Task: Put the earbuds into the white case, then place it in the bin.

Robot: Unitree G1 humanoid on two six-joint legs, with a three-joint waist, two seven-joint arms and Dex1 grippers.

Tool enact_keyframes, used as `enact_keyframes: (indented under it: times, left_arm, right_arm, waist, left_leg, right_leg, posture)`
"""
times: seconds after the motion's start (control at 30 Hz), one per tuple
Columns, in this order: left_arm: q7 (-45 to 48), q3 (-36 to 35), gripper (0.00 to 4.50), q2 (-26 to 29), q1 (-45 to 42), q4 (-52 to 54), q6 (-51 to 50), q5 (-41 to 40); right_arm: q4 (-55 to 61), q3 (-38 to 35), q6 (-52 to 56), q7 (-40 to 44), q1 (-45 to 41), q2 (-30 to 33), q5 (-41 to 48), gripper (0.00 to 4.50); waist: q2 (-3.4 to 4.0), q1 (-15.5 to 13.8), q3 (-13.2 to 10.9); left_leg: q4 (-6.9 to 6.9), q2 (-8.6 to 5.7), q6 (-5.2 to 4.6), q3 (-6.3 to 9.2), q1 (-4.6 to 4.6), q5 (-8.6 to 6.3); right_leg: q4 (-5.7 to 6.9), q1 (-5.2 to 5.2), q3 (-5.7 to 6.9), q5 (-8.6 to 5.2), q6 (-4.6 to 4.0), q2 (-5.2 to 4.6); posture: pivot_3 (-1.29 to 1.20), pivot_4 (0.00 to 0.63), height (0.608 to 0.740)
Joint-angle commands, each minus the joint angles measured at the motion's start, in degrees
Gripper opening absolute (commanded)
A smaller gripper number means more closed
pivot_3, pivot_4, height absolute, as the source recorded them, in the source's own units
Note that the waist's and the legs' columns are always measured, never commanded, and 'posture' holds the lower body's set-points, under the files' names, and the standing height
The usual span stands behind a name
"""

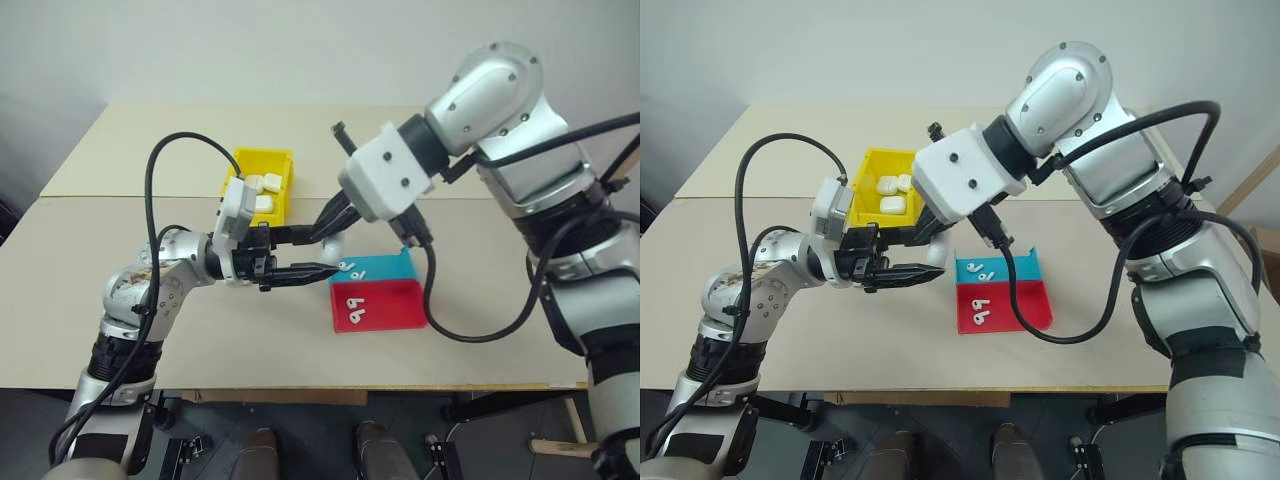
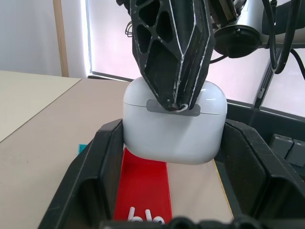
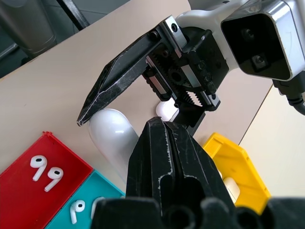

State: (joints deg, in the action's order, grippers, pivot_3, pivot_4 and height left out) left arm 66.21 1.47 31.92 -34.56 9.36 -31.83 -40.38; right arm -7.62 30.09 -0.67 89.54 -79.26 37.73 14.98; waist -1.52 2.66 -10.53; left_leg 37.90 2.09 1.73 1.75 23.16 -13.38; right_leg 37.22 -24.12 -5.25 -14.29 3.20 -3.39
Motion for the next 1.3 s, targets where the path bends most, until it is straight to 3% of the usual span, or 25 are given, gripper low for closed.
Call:
enact_keyframes:
  times: [0.03,0.27,0.53,0.73,0.97,1.1,1.3]
  left_arm:
    - [-0.63,-2.34,2.79,0.13,-2.39,1.85,0.41,-1.32]
    - [-2.03,-2.86,2.79,-0.66,-2.49,1.56,0.81,-1.36]
    - [-3.37,-5.81,2.79,-2.22,-2.67,-1.04,0.7,-2.94]
    - [-3.62,-8.25,2.79,-3.0,-3.27,-2.98,-1.13,-6.42]
    - [-6.52,-10.24,2.79,-2.26,-2.21,-1.87,-1.83,-6.52]
    - [-17.89,-11.43,2.79,-4.23,-3.6,-3.36,0.18,-1.02]
    - [-44.9,-10.08,2.79,-13.27,-11.92,-15.14,5.44,15.2]
  right_arm:
    - [0.76,-4.37,2.43,1.46,0.77,-0.07,1.12,0.02]
    - [1.43,-16.94,15.03,-6.99,4.07,0.03,7.15,0.02]
    - [14.34,-31.65,32.53,-14.33,21.93,7.27,19.25,0.02]
    - [21.29,-37.87,42.09,-20.43,32.91,8.21,27.29,0.02]
    - [28.7,-41.9,46.17,-25.5,43.0,9.0,32.67,0.02]
    - [32.1,-43.9,47.13,-29.61,46.49,8.81,34.73,0.02]
    - [35.7,-45.15,47.65,-34.05,49.32,8.67,37.69,0.02]
  waist:
    - [0.0,-0.12,0.0]
    - [-0.01,-0.25,0.0]
    - [-0.03,-0.83,0.02]
    - [-0.03,-0.12,0.03]
    - [-0.03,-0.26,0.03]
    - [-0.04,-0.31,0.03]
    - [-0.09,-1.43,0.06]
  left_leg:
    - [0.0,0.0,0.0,0.0,0.0,0.0]
    - [0.0,0.0,0.0,0.01,0.02,0.0]
    - [0.02,-0.04,-0.01,0.04,0.05,0.01]
    - [0.02,-0.03,-0.05,0.03,0.0,0.03]
    - [0.02,-0.04,-0.06,0.05,0.04,0.04]
    - [0.02,-0.04,-0.07,0.05,0.01,0.04]
    - [0.11,-0.1,-0.08,0.08,0.04,0.05]
  right_leg:
    - [0.0,0.0,0.0,0.0,0.0,0.0]
    - [-0.02,0.01,0.02,0.0,0.0,-0.02]
    - [-0.02,0.03,0.04,0.0,0.0,-0.05]
    - [-0.02,0.1,0.0,0.01,0.02,-0.02]
    - [-0.07,0.1,0.01,0.02,0.04,-0.03]
    - [-0.05,0.11,0.0,0.02,0.04,-0.02]
    - [-0.12,0.19,0.0,0.09,0.13,-0.03]
  posture:
    - [0.0,0.15,0.74]
    - [0.0,0.15,0.74]
    - [0.0,0.15,0.74]
    - [0.0,0.15,0.74]
    - [0.0,0.15,0.74]
    - [0.0,0.15,0.74]
    - [0.0,0.15,0.74]
